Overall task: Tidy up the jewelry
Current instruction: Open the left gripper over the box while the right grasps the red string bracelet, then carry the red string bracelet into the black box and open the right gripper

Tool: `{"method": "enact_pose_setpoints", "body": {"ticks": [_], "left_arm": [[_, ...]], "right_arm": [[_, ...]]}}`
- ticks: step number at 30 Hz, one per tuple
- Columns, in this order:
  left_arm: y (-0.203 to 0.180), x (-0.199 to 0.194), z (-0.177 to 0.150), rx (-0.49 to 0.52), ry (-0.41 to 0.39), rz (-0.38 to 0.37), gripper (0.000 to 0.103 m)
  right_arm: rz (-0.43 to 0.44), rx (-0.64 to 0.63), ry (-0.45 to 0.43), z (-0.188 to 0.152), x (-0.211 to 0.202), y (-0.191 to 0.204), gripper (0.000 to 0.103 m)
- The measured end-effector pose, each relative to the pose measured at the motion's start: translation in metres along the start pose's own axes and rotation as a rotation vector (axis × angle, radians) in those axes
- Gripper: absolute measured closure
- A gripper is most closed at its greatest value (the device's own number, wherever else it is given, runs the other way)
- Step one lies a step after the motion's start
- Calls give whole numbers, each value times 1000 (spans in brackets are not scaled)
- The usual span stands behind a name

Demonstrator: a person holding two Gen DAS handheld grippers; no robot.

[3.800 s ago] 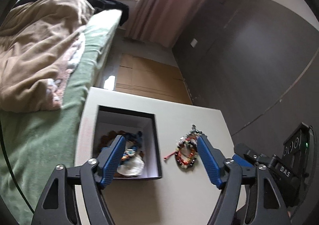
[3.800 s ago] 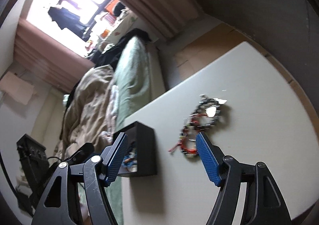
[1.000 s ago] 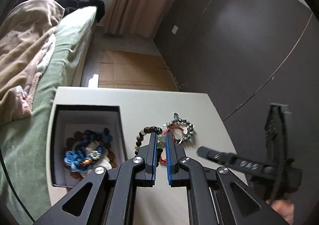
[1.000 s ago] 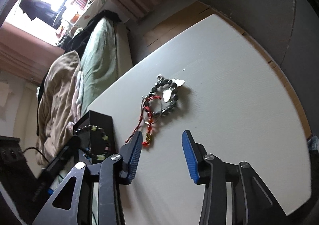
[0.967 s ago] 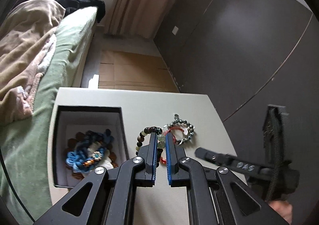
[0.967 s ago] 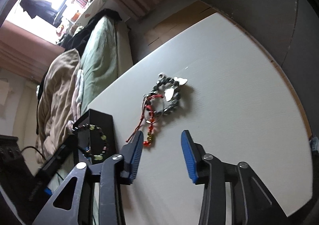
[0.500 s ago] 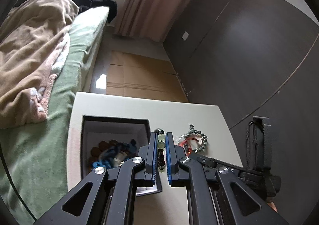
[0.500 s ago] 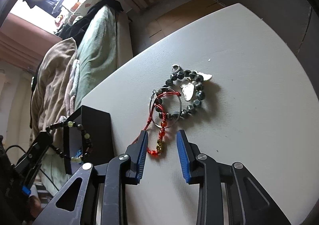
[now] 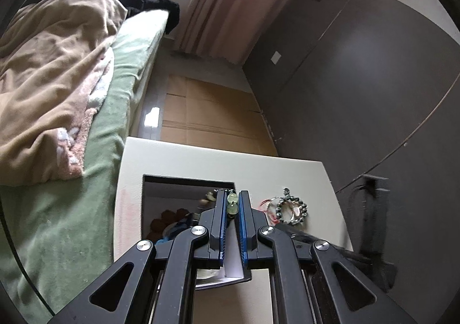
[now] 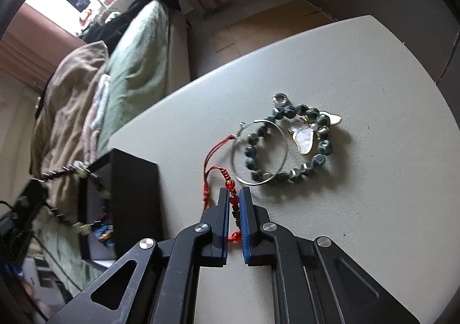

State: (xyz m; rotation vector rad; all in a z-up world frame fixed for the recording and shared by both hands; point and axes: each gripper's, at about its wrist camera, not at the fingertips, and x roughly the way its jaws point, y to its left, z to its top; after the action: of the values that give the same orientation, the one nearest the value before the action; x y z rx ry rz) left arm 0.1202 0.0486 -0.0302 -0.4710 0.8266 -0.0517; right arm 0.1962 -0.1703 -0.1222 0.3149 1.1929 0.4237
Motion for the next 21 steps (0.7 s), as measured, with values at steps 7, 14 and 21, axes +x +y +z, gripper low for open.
{"method": "enact_pose_setpoints", "body": {"ticks": [7,14,21], "left_arm": [[10,6,-5,-52,48,13,95],[17,-9,-12,-101,14,37,25],[29,-24,-14,-141,-4,50,25]], "right_arm": [[119,3,-53,-7,-30,5,94],[231,-15,-93,-15,-48,18,94],[356,-63,-146,-21,-66,40,94]]}}
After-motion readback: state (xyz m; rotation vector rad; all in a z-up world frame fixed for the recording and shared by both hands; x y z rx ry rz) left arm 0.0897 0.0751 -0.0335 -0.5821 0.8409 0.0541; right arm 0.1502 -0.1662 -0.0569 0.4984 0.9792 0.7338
